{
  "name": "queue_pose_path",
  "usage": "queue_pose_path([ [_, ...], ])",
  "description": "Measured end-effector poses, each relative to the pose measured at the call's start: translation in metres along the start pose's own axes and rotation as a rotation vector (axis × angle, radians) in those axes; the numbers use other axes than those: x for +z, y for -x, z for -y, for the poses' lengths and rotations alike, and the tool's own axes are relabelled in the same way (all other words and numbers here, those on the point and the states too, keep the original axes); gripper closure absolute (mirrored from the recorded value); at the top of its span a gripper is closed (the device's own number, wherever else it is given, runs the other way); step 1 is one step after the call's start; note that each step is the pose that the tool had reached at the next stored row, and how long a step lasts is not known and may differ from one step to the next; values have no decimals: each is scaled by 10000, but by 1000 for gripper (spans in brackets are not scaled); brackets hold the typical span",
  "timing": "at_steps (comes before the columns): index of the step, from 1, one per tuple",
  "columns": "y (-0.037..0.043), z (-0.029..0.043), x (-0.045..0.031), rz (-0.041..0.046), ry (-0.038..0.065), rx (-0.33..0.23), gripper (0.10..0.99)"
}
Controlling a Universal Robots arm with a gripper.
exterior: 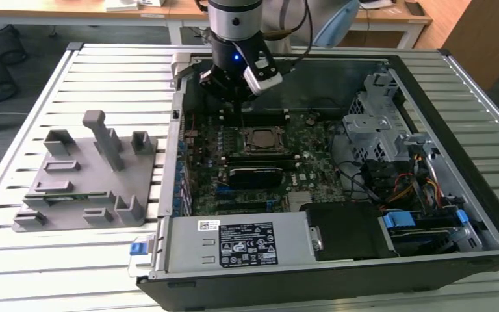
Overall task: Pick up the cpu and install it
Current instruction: 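Install the first cpu locking lever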
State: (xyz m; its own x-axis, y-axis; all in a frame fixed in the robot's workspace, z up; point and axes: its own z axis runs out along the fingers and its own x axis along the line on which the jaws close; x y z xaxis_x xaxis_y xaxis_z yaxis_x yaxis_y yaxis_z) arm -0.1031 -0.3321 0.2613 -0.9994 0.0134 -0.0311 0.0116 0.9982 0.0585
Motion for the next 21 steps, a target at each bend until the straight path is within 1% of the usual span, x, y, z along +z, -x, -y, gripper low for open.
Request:
queue_pose_path([
  [15,-29,-139,49,1,0,0,980],
  [19,-26,-151,54,-5,1,-1,980],
  [21,-10,-155,57,-8,1,0,980],
])
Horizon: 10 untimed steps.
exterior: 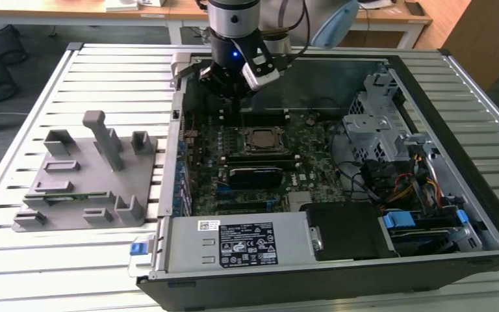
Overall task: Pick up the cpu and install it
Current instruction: 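Install the first cpu locking lever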
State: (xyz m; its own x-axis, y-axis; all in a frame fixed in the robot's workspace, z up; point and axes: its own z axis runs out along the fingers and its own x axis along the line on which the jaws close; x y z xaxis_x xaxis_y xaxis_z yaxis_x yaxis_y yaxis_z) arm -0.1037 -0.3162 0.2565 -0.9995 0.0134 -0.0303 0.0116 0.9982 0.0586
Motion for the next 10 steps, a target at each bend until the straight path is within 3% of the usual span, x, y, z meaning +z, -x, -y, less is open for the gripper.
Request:
queue_pose_path([
  [10,195,-9,9,-5,-1,0,980],
])
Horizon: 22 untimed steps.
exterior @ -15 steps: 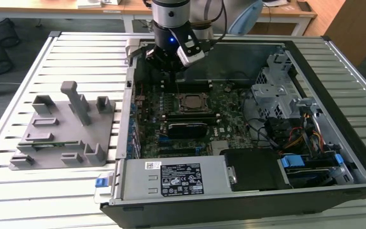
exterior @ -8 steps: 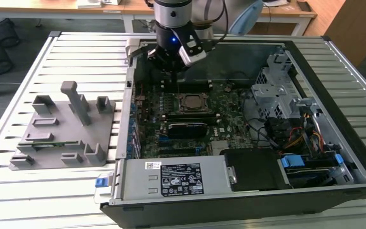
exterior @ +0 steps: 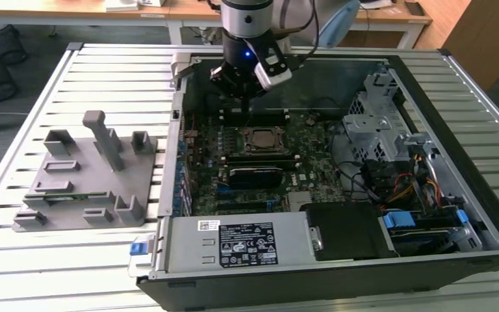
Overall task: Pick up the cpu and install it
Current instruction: 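Install the first cpu locking lever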
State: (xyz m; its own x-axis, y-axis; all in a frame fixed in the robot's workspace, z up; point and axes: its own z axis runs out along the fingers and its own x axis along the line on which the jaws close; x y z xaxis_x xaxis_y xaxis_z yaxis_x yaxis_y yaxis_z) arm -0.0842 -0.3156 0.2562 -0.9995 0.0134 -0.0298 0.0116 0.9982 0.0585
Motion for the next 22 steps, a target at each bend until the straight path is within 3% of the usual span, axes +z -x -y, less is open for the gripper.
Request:
queue_pose_path([
  [5,101,0,8,-5,15,0,980],
  [6,106,1,10,-7,118,4,980],
  [8,110,4,13,-13,464,16,980],
  [9,113,7,14,-13,540,18,980],
  [16,142,34,26,-9,529,46,980],
  [22,184,42,79,-25,443,-155,980],
])
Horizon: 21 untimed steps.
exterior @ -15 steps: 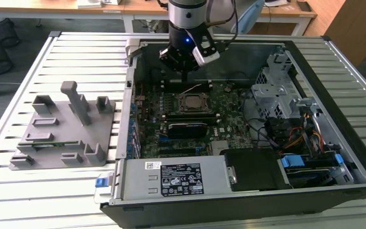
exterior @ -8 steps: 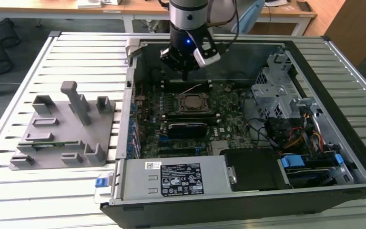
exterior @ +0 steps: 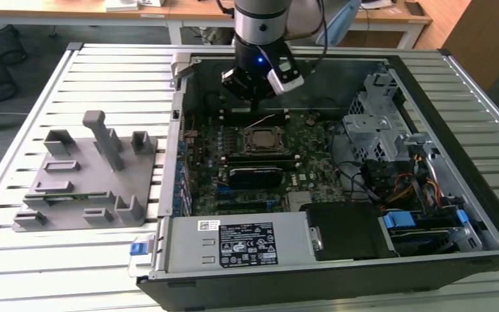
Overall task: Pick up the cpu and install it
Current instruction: 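Install the first cpu locking lever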
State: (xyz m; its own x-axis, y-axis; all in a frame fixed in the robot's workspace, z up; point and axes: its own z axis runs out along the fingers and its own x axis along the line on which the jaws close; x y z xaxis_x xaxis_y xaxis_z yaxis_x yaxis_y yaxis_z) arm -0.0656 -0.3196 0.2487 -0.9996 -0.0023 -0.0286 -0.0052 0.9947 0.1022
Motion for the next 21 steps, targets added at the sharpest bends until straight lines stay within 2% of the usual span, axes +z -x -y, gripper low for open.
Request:
queue_pose_path([
  [8,76,2,62,-10,4,-104,980],
  [14,91,2,90,-35,10,-347,980],
  [21,166,-20,140,-37,11,-353,980],
])
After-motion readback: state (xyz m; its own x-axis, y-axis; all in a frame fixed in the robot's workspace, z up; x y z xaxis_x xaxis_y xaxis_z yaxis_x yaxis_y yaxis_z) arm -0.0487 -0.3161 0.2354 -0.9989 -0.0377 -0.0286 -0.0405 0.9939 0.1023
